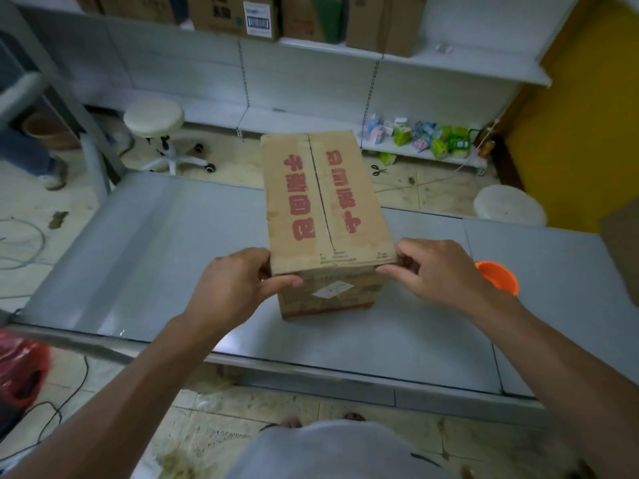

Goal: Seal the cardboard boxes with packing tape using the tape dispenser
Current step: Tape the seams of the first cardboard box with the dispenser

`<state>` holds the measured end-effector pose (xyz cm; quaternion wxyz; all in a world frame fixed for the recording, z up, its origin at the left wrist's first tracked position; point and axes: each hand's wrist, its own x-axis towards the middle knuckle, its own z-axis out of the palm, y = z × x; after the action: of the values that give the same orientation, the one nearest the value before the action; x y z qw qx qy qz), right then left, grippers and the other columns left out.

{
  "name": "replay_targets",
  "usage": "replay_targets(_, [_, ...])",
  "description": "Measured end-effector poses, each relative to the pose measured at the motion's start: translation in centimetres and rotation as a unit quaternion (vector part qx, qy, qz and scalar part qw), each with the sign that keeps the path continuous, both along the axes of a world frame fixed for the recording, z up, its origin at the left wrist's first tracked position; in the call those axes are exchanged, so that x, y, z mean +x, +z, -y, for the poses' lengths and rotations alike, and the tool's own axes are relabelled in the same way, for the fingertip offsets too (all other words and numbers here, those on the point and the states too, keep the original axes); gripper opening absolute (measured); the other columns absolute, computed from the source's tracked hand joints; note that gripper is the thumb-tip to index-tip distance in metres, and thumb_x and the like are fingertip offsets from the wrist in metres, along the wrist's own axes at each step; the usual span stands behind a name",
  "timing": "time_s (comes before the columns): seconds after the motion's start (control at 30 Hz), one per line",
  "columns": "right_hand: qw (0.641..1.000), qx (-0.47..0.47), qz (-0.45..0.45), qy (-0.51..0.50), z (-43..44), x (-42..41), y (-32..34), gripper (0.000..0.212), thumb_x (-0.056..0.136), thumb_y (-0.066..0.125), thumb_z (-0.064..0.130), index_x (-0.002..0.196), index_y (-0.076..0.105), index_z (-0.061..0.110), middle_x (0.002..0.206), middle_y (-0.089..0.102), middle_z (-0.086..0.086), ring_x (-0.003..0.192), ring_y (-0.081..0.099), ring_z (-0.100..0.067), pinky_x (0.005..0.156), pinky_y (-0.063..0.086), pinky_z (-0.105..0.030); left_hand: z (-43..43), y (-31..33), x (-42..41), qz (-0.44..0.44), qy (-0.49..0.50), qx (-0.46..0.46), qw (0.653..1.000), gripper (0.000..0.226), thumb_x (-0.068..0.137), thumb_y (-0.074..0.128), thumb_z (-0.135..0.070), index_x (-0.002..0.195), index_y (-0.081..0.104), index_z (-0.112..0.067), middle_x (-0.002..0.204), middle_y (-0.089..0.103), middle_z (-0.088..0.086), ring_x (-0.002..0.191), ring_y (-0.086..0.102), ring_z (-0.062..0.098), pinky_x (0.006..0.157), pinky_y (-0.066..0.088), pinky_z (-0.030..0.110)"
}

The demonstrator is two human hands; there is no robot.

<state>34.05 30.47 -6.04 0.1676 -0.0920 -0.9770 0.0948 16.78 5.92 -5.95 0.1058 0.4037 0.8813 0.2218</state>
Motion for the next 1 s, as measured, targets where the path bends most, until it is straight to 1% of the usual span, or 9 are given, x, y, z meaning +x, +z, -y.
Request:
replay_targets(0.1, [0.998,-0.040,0.046,-0.012,-0.2,0.6,0.3,0.041,0.082,0.067,0.049,0.065,0.051,0.016,0.051,0.041,0.012,0.047,0.040,-0.012,0.048,0.028,-0.027,0.4,0.5,-1.3,0.040,-0.064,0.002,0.997,0.044,0.081,0.059,-0.059,0.108,0.067,-0.025,0.097,0.067,-0.012,0.082,0.059,0.004,0.066,0.043,0.011])
replay_targets(0.2, [0.996,-0.009,0.080,-0.038,0.4,0.9,0.7,0.044,0.083,0.055,0.059,0.063,0.047,0.021,0.048,0.039,0.011,0.046,0.039,-0.006,0.045,0.026,-0.024,0.7,0.9,-2.8,0.028,-0.136,-0.012,0.990,0.042,0.085,0.058,-0.054,0.111,0.067,-0.022,0.105,0.069,-0.008,0.087,0.059,0.003,0.067,0.040,0.008])
replay_targets(0.3, [0.996,0.056,0.061,-0.042,1.7,0.6,0.7,0.049,0.084,0.038,0.072,0.061,0.040,0.028,0.047,0.037,0.012,0.044,0.037,-0.010,0.042,0.020,-0.021,0.7,1.3,-4.0,-0.028,-0.152,-0.032,0.987,0.045,0.087,0.052,-0.057,0.109,0.067,-0.020,0.102,0.068,-0.004,0.083,0.059,0.010,0.063,0.040,0.016])
replay_targets(0.4, [0.994,0.100,0.018,-0.046,3.1,-0.3,-0.2,0.044,0.088,0.036,0.063,0.059,0.031,0.030,0.040,0.041,0.007,0.036,0.041,-0.013,0.040,0.009,-0.018,0.9,1.6,-4.9,-0.090,-0.111,-0.072,0.987,0.039,0.090,0.046,-0.060,0.095,0.065,-0.025,0.085,0.063,-0.008,0.074,0.056,0.013,0.057,0.036,0.022])
replay_targets(0.53, [0.992,0.092,-0.052,-0.066,4.5,-1.1,-1.9,0.048,0.089,0.041,0.054,0.053,0.041,0.022,0.041,0.048,0.004,0.034,0.045,-0.017,0.038,0.023,-0.023,1.1,1.4,-5.1,-0.145,-0.088,-0.124,0.978,0.044,0.096,0.038,-0.058,0.075,0.052,-0.022,0.068,0.054,-0.006,0.066,0.053,0.018,0.056,0.033,0.031])
replay_targets(0.7, [0.985,0.070,-0.122,-0.096,6.0,-1.0,-2.8,0.046,0.090,0.048,0.046,0.054,0.040,0.018,0.041,0.042,0.004,0.035,0.031,-0.013,0.039,0.021,-0.023,1.6,-1.6,-4.3,-0.203,-0.079,0.018,0.976,0.046,0.098,0.049,-0.043,0.073,0.066,-0.008,0.061,0.063,0.007,0.052,0.058,0.031,0.049,0.031,0.029])
replay_targets(0.8, [0.986,0.052,-0.121,-0.104,6.5,-1.1,-2.8,0.040,0.091,0.047,0.045,0.060,0.034,0.023,0.044,0.039,0.006,0.040,0.027,-0.009,0.040,0.021,-0.024,1.9,-2.1,-5.3,-0.217,-0.115,0.039,0.969,0.062,0.096,0.033,-0.055,0.065,0.063,-0.010,0.053,0.058,0.002,0.042,0.053,0.026,0.043,0.028,0.025])
replay_targets(0.9, [0.991,0.032,-0.078,-0.103,6.6,-0.7,-2.3,0.039,0.094,0.041,0.047,0.065,0.032,0.024,0.051,0.038,0.011,0.043,0.033,-0.010,0.043,0.022,-0.024,2.2,-1.1,-5.2,-0.159,-0.099,0.011,0.982,0.068,0.094,0.020,-0.067,0.074,0.061,-0.016,0.065,0.057,-0.003,0.056,0.056,0.020,0.050,0.036,0.029])
replay_targets(1.0, [0.997,0.019,-0.039,-0.057,5.9,-0.5,-2.2,0.040,0.095,0.042,0.046,0.063,0.042,0.023,0.052,0.048,0.009,0.044,0.043,-0.012,0.042,0.028,-0.025,2.0,0.6,-4.2,0.026,-0.046,0.011,0.999,0.052,0.089,0.023,-0.066,0.086,0.058,-0.028,0.076,0.057,-0.011,0.070,0.055,0.006,0.059,0.040,0.025])
